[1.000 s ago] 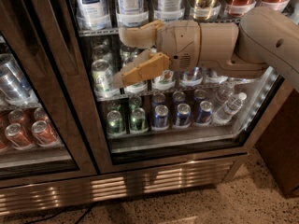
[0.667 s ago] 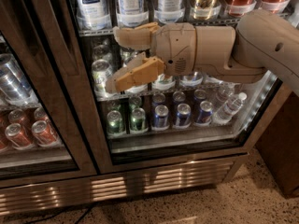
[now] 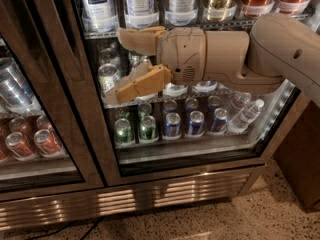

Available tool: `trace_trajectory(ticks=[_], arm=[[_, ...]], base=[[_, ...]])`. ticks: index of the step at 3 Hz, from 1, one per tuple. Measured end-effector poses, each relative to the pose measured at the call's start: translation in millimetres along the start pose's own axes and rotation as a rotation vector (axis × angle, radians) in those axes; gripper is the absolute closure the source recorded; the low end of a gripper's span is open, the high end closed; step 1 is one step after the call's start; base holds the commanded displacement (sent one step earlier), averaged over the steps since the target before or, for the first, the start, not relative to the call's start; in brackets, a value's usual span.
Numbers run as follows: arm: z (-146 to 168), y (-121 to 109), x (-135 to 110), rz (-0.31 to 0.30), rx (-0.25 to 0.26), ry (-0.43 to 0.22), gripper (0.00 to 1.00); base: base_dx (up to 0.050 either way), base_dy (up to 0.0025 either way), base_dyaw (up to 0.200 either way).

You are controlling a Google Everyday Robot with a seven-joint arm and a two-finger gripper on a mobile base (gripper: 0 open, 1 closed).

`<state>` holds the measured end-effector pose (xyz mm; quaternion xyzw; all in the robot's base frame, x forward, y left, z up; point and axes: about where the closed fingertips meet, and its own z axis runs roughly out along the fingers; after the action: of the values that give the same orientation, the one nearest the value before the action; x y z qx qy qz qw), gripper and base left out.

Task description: Open right fridge door

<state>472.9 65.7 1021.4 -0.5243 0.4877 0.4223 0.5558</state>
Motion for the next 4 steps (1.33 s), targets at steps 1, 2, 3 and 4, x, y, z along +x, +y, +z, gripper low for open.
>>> trace_trajectory(ticks=[1,2,3,4], arm=[[2.4,4.7,-0.9,0.0,0.0,0.0,0.0],[4.7,9.2,-1.9,0.0,0.0,0.0,0.0],[15.2,54.9,-6.0,0.032,-0.024,-0.028,0.0],[21.5,114.8,25.7,0.107,-0.05,0.0,0.0]], base=[[0.0,0.0,0.0],[0.0,0.0,0.0],[0.0,0.0,0.0],[0.0,0.0,0.0]])
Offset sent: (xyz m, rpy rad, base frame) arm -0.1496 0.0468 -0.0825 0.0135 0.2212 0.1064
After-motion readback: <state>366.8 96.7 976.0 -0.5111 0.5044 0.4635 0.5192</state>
